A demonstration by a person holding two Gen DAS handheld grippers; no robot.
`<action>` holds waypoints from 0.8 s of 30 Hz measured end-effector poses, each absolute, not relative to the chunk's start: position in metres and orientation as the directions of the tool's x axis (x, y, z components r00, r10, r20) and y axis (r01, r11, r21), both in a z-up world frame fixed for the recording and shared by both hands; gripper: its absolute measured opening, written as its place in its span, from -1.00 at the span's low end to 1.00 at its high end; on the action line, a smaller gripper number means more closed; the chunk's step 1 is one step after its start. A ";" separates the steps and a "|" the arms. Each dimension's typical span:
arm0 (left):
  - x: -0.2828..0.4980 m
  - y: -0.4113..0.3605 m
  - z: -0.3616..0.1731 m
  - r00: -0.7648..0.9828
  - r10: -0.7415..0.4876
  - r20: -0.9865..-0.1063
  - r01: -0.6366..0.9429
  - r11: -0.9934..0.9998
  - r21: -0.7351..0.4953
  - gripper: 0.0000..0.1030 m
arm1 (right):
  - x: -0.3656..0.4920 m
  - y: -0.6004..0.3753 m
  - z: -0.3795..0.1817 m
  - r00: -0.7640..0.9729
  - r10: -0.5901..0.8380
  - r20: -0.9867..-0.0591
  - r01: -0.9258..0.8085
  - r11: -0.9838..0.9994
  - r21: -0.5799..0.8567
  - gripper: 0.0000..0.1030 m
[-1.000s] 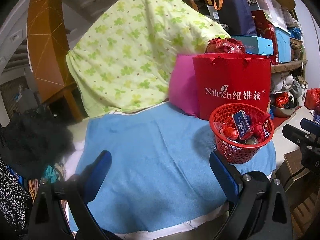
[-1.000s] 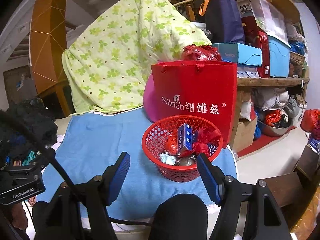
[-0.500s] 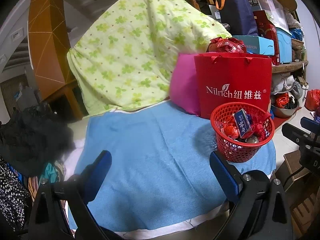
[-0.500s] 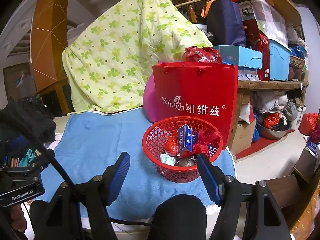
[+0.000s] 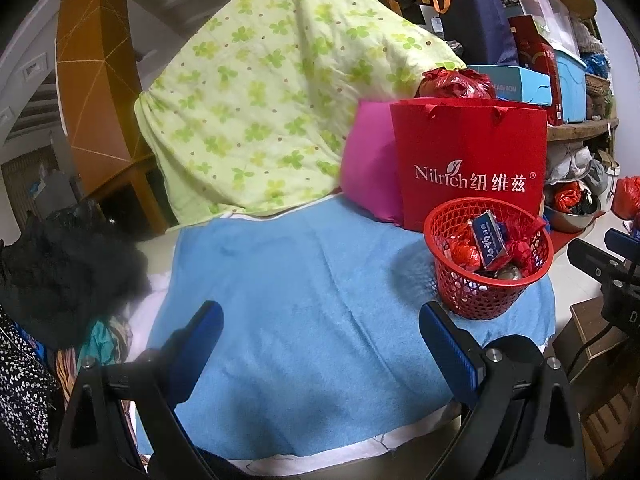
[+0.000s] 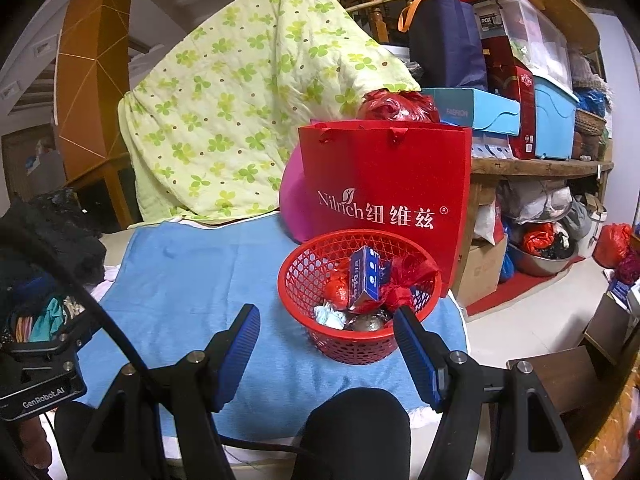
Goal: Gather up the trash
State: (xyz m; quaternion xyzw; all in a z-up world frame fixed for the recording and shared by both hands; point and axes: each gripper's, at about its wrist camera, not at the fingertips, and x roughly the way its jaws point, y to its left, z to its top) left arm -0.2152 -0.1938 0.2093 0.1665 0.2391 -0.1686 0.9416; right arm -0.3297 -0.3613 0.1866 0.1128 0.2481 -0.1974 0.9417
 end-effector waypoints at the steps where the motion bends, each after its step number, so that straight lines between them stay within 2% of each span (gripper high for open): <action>1: -0.214 -0.194 0.208 0.828 -0.237 -0.509 0.397 0.888 0.233 0.90 | -0.329 -0.362 0.186 0.798 -0.316 -0.513 0.429 0.896 0.115 0.41; 24: -0.213 -0.203 0.200 0.810 -0.245 -0.532 0.421 0.875 0.237 0.90 | -0.325 -0.368 0.181 0.792 -0.319 -0.521 0.435 0.893 0.115 0.41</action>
